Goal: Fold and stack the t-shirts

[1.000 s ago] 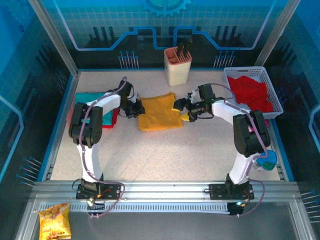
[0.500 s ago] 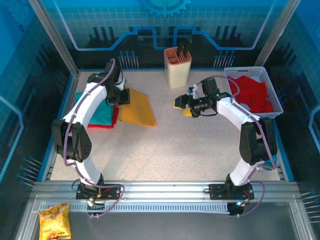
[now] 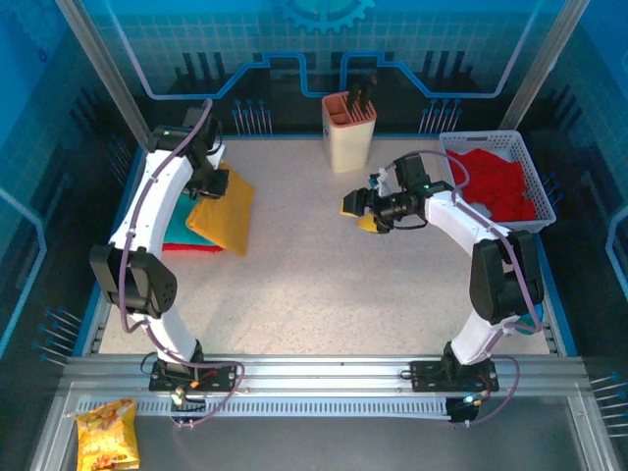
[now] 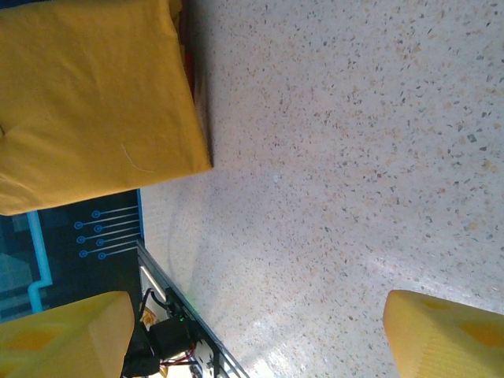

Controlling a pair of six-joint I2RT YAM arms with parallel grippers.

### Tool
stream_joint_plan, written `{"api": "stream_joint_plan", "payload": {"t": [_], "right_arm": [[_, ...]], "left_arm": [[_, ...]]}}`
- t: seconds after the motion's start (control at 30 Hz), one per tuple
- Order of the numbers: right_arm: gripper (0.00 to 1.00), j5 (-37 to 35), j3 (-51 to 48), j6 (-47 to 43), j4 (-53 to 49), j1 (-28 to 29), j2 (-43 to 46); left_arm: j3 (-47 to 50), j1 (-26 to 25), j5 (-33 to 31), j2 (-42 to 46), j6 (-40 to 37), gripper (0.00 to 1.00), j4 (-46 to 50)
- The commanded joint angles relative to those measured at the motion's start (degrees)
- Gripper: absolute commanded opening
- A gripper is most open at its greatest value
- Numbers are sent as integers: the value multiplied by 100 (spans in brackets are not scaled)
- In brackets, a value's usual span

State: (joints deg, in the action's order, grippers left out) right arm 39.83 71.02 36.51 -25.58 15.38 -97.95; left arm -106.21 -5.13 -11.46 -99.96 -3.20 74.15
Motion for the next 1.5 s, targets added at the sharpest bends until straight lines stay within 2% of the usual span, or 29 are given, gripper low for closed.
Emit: {"api": "stream_joint_plan", "payload": {"t": [0.0,0.13,0.4,0.67,1.2,1.47], "right_arm": [[83,7,147,-127,-296,105,-92],[83,-22,300,-184,-480,190,-153],[83,-71,532,-249,-756,306,-240],[83,-123,520,-232,-815,366,-264],[82,-125,763,-276,-1057,510,-409],[82,-130,731,-276,-1097,631,-408]], "left_arm": [[-307,21,-609,88,-497,0,195],[-527,61,-1097,51,-815,0,141],[-1076,290,-996,-297,-1007,0,168],[-1052,473,-993,-582,-948,0,158],[139,1531,-1887,-486,-831,0,-805],[400,1690,-1989,-766,-973,0,-1292]]}}
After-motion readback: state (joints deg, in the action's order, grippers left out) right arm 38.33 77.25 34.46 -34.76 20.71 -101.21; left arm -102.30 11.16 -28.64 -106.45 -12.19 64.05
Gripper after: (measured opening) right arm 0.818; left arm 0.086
